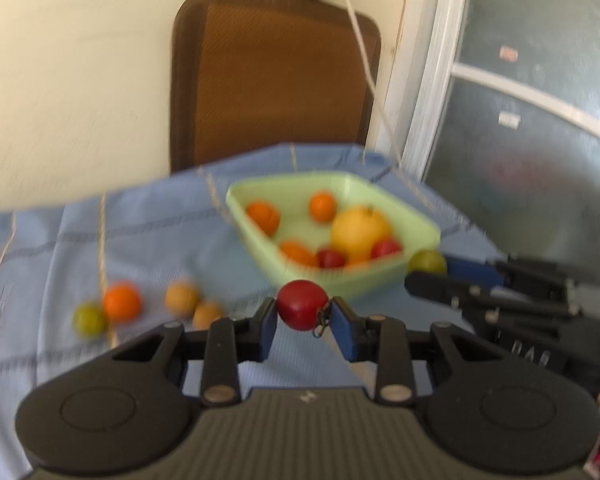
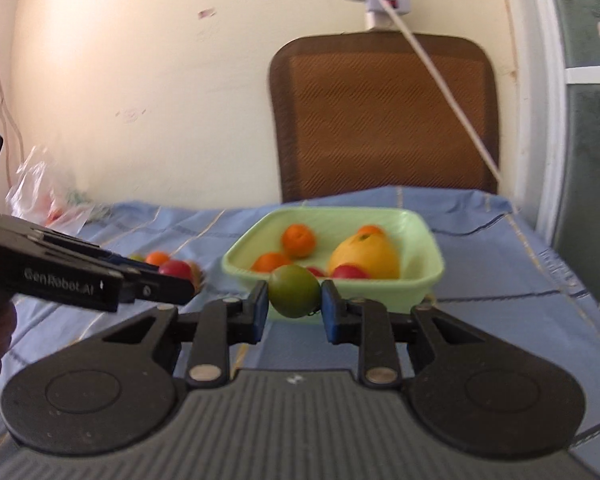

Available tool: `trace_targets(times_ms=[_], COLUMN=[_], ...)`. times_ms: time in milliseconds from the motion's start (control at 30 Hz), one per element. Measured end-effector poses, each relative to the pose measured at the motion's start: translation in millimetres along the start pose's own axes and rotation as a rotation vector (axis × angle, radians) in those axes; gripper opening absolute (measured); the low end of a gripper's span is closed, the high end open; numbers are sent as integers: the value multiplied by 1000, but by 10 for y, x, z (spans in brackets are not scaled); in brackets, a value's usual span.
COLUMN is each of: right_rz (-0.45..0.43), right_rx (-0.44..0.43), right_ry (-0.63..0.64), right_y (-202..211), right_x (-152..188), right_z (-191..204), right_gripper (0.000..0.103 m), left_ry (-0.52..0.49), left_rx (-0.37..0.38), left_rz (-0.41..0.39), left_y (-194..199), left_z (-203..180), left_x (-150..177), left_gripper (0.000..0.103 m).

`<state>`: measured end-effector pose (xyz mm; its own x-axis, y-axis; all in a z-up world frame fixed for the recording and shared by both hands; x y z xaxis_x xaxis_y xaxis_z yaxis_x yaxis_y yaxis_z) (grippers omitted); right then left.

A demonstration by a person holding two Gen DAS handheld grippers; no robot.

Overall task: Organize fruits
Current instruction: 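Lower both tomatoes into the basket and open both grippers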

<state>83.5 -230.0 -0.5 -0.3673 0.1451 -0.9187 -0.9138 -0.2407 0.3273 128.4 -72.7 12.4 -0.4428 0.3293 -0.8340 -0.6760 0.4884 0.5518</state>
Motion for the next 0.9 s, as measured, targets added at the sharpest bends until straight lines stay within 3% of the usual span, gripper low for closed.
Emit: trace_targets(times_ms=[200,400,567,733,900], right_rz=[-16,13,6,-33,-89], right_rx=[5,-21,0,6,0], right_ry=[-39,74,89,49,-15], right_y=[-234,-442,-554,-492,-385], right_x=[-160,-101,-74,-105,-179], right_z=[-159,-19,-11,-73,-120], right_gripper=[30,31,35,36,36], left_ry=[1,84,68,114,198], left_rx=[19,54,44,22,-84], left_rz=[-1,39,74,4,-88], left_y=[-426,-783,-966,-666,-37], left_z=[-27,146,182,405,913], left_x=[-399,-508,-541,-579,-470], left_gripper=[30,30,31,32,39])
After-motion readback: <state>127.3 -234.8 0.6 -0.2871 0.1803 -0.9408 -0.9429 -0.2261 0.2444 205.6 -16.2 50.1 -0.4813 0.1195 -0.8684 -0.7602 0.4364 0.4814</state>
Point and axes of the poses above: each gripper's, at about its wrist camera, not at the fingertips, and y roughly against the way its jaws point, z to its left, x to its underside, the point moved 5 cm from there along -y, roughly the way its jaws point, and after that the axes turned 11 degrees about -y, right-handed, at the moved point
